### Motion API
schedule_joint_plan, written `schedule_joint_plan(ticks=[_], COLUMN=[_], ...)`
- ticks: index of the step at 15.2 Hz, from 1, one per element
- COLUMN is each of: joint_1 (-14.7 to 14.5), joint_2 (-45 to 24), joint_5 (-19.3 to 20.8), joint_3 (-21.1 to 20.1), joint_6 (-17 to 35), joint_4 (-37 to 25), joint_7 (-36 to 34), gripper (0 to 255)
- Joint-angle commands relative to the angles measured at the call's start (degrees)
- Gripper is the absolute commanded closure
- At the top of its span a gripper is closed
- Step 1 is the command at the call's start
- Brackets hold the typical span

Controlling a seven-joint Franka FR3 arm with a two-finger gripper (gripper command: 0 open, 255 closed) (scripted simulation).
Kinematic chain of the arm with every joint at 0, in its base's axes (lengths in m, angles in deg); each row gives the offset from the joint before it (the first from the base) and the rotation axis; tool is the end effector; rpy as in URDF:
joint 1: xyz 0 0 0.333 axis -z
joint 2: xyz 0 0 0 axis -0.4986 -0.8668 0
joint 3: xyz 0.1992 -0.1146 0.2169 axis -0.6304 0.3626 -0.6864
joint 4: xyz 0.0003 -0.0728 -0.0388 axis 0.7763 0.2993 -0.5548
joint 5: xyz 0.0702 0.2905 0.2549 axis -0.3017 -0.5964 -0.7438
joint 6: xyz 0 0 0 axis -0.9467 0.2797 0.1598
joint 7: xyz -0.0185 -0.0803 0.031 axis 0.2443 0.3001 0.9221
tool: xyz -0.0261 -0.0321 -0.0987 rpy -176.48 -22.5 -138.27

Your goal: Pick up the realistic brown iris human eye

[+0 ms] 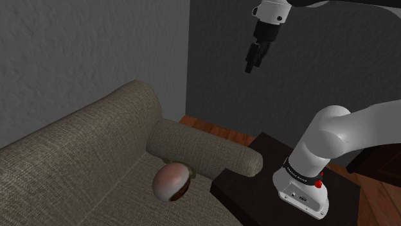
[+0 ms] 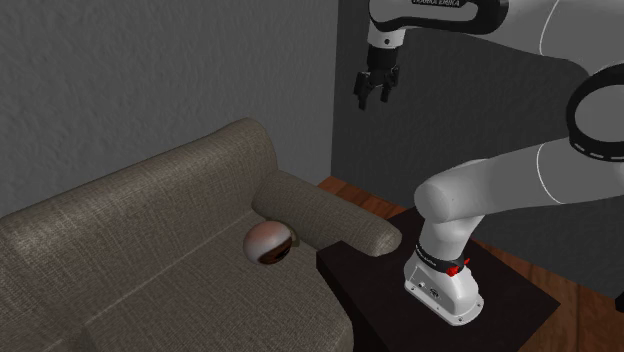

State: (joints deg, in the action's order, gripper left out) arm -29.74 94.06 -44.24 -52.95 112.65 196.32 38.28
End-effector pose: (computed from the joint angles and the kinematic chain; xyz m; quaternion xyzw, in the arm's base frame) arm 0.2997 0.0253 0.6039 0.9970 0.0661 0.0393 0.0048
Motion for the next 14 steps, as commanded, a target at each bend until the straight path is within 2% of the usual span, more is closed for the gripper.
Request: schedule_joint_plan(ticks=[1,8,14], joint_1=[0.0,-1.69,-3.37], joint_2=[0.0,-4.44,-11.72], joint_5=[0.0,-4.56,-8.42], joint_3=[0.0,-4.15,-8.05], joint_6=[0.0,11.91,23.11], joint_4=[0.0,8.14,12.37], joint_7=[0.0,-4.57,-8.11], gripper=[0,0,0])
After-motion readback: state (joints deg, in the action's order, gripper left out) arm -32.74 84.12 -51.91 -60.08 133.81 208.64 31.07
